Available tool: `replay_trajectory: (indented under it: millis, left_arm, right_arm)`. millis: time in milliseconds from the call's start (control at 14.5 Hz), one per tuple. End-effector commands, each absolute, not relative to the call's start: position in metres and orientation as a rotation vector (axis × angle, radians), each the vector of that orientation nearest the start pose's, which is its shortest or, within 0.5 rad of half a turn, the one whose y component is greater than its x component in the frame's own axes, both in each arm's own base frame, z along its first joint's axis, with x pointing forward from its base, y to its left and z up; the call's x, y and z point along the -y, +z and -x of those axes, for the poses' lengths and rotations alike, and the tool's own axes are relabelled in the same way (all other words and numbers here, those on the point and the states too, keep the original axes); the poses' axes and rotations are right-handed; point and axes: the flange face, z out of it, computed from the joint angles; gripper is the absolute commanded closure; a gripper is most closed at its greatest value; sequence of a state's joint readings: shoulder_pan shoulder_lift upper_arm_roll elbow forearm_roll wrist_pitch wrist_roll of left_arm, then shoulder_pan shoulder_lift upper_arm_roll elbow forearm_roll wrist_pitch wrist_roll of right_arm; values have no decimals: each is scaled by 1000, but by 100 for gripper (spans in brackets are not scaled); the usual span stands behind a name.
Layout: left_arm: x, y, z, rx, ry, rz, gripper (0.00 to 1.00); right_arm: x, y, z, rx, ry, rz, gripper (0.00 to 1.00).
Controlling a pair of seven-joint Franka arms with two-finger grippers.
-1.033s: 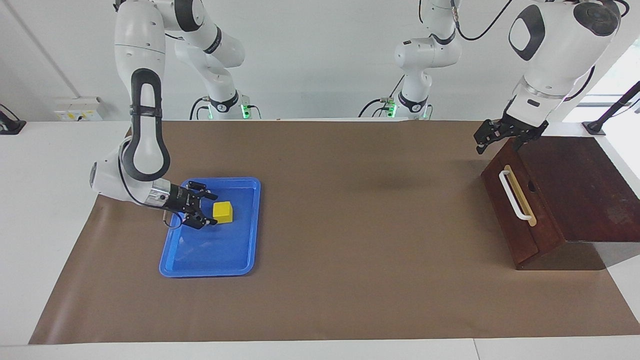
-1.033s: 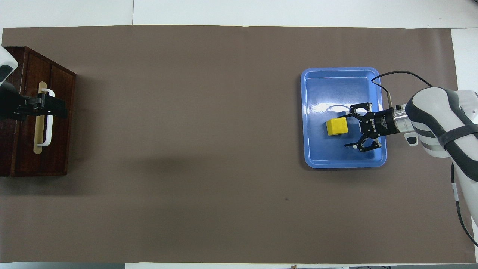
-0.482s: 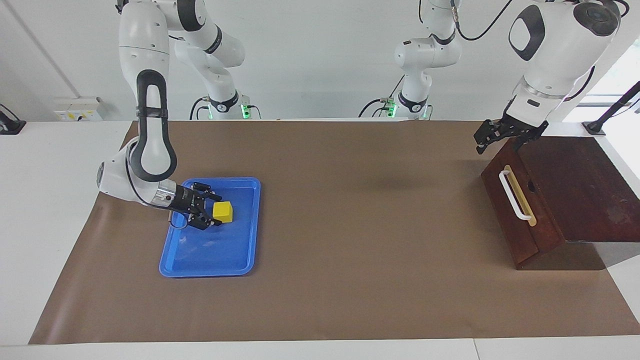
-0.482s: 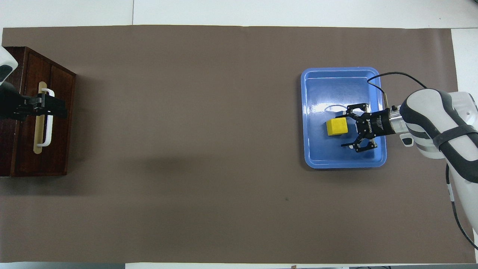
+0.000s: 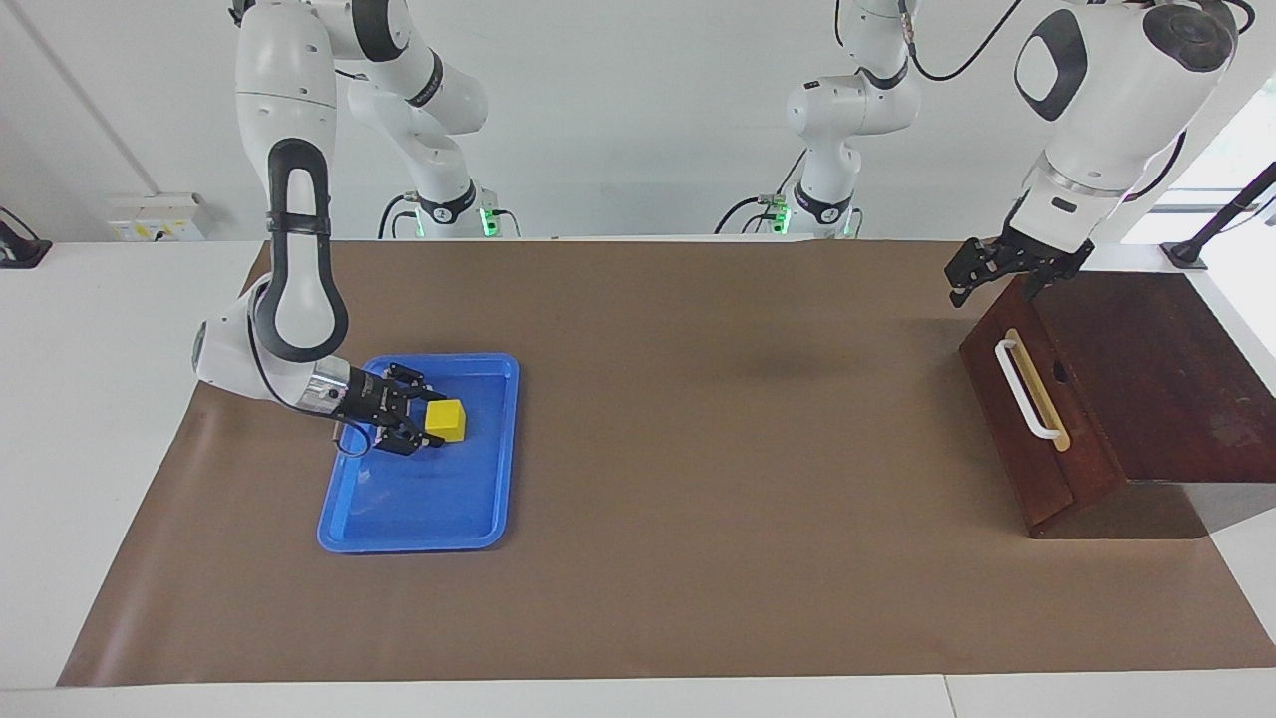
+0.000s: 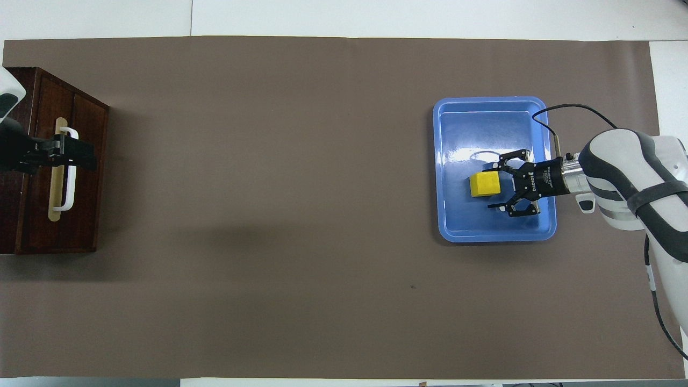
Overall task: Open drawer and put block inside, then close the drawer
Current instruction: 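Close the right gripper on the yellow block and lift it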
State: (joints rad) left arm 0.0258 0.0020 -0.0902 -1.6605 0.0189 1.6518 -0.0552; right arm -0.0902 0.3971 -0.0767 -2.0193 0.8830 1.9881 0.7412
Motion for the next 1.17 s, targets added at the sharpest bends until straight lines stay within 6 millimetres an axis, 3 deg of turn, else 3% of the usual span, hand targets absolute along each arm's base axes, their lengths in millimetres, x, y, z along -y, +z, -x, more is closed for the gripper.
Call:
replay_trajectory:
  millis: [0,138,207,344,551,757,895,1102]
  left_arm:
    - [32,590,-553,-20,9,3133,0]
    - [32,590,-553,-20,9,3132,0]
    - [31,590,-553,-20,9,3133,0]
    - [31,590,-553,-18,9,3132,0]
    - [31,590,-553,-20,9,3133,0]
    - [32,590,-553,-20,9,3132,0]
    - [31,590,-553,-18,9,3133,0]
    - [31,590,-553,-20,9,3132,0]
  right_arm:
    - [49,243,-560,-1634,707,1854,38]
    - [46,245,-562,-1621,702,1863,60]
    - [42,250,-567,-1607,700,1871,83]
    - [38,265,-583,-1568,678,1875,100]
    - [31,296,-605,-1495,666,1890,100]
    - [1,318,-621,-1542,689,1856,100]
    - [-31,329,-628,-1576,726,1816,100]
    - [-105,357,-638,-1621,765,1796,100]
